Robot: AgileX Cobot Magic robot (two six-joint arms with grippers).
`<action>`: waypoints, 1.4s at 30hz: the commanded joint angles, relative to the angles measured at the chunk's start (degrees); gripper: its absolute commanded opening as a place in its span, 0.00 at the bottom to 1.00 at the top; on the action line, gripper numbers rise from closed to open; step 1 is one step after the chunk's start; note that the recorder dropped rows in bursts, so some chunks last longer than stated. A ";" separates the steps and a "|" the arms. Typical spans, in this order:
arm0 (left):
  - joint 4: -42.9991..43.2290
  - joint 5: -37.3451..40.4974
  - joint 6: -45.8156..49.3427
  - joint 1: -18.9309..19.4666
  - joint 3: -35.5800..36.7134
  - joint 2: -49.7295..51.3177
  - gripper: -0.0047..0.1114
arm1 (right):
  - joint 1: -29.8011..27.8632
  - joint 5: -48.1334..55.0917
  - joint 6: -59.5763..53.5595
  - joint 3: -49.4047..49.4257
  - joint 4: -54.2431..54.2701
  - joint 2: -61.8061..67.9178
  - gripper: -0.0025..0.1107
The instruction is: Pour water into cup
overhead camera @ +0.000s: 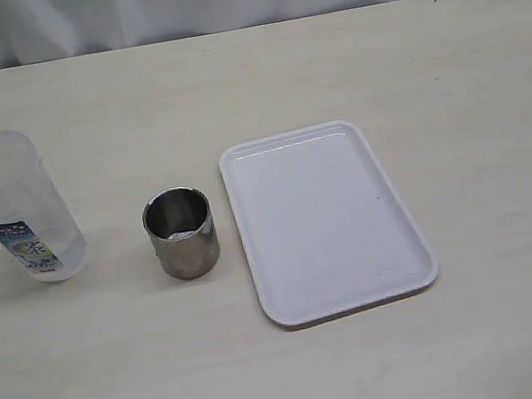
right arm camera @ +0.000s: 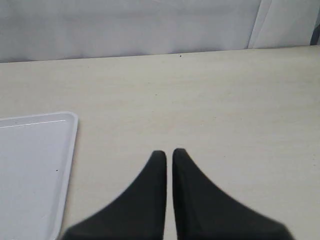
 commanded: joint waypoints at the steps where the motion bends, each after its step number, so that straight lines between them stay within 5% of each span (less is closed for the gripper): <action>1: -0.06 -0.57 0.01 0.14 0.19 -0.14 0.04 | -0.36 -0.23 0.07 0.15 0.07 -0.31 0.06; 13: 5.76 -1.21 0.01 0.14 0.19 -0.14 0.04 | -0.36 -0.23 0.07 0.15 0.07 -0.31 0.06; 26: 3.93 -23.91 -0.31 0.14 0.19 -0.14 0.04 | -0.36 -0.23 0.07 0.15 0.07 -0.31 0.06; 37: 4.47 -43.07 -25.15 0.14 0.19 -0.14 0.04 | -0.36 -0.23 0.07 0.15 0.07 -0.31 0.06; 42: 8.62 -44.86 -25.76 0.14 0.19 -0.14 0.10 | -0.36 -0.23 0.07 0.15 0.07 -0.31 0.06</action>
